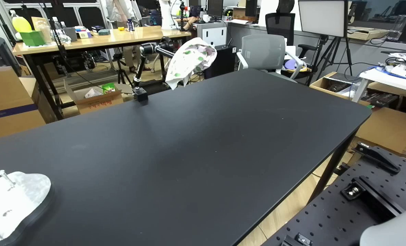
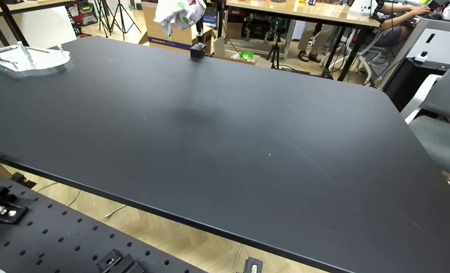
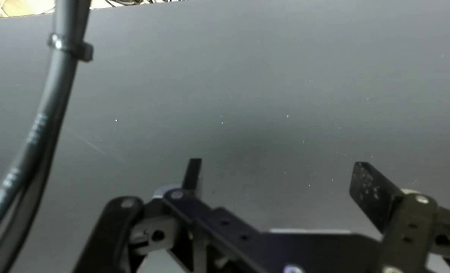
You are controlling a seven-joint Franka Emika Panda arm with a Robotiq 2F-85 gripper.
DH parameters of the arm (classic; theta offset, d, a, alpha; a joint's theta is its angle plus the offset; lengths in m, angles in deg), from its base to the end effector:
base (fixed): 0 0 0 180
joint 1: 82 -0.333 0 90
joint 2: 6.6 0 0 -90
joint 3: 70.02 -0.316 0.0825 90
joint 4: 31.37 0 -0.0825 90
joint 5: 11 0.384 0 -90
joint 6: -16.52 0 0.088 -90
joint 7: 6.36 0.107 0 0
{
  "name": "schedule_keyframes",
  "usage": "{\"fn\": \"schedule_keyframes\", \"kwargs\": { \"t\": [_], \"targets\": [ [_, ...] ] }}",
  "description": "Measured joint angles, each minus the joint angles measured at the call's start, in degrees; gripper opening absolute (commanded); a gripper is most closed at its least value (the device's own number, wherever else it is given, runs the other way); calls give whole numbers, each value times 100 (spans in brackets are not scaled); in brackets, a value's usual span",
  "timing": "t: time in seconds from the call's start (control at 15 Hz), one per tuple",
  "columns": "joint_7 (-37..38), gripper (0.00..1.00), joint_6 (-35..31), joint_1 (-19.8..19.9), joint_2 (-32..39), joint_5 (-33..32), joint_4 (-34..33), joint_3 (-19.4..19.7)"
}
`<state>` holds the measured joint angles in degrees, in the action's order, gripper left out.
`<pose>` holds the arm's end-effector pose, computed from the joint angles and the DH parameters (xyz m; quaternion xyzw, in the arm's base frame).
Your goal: Take the cloth off the black stand and put it on the table
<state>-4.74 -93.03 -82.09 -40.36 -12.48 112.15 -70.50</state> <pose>0.3699 0.0020 0.4821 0.9999 -0.0055 -0.0016 0.0145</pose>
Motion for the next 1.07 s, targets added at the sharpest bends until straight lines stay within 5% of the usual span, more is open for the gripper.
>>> {"fn": "schedule_keyframes", "kwargs": {
  "t": [0.67, 1.07],
  "targets": [
    [752, 100, -3041, 384, 1239, -201, -103, -246],
    [830, 100, -3567, 358, 2141, -571, -595, -481]
  ]
}}
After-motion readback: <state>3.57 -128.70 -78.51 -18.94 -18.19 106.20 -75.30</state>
